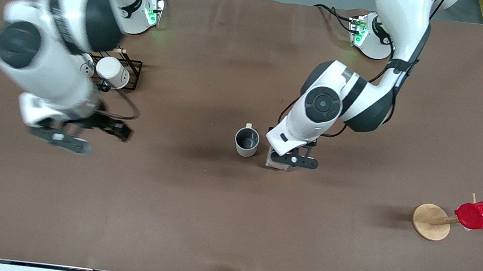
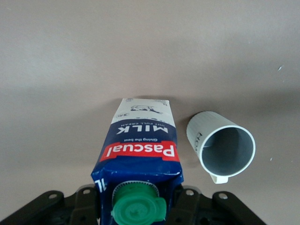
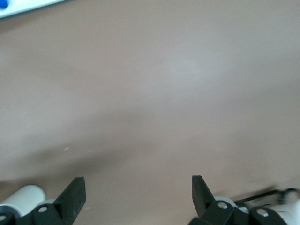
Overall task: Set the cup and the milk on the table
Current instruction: 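Set the mug down, open the right gripper and withdraw it, then lower the milk carton beside the mug with the left gripper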
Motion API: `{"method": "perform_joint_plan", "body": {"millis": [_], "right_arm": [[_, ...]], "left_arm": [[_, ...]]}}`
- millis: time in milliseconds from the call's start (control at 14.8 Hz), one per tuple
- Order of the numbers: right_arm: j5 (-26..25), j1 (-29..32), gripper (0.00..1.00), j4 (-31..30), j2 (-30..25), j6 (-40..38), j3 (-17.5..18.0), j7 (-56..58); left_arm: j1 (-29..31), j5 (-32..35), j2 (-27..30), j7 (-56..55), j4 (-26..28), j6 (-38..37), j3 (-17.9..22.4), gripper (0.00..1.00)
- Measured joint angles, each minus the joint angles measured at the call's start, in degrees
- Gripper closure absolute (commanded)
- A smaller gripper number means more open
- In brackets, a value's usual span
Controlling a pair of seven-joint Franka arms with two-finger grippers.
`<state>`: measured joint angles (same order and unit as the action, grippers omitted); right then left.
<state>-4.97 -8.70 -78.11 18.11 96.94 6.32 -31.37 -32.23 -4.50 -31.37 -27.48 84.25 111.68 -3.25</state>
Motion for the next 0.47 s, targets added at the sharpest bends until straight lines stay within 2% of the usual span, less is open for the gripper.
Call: {"method": "perform_joint_plan", "body": {"millis": [270, 472], "right_arm": [[0.1, 10.2, 0.00, -0.3, -5.8, -4.9, -0.1, 12.5], [0.1, 13.0, 0.00, -0.5, -9.6, -8.2, -2.0, 20.3]], "left_arm": [[-0.6, 0.0, -2.2, -0.7, -0.9, -0.2, 0.0, 0.71], [-0.5, 0.0, -2.2, -0.8, -1.2, -0.5, 0.2, 0.71]]}}
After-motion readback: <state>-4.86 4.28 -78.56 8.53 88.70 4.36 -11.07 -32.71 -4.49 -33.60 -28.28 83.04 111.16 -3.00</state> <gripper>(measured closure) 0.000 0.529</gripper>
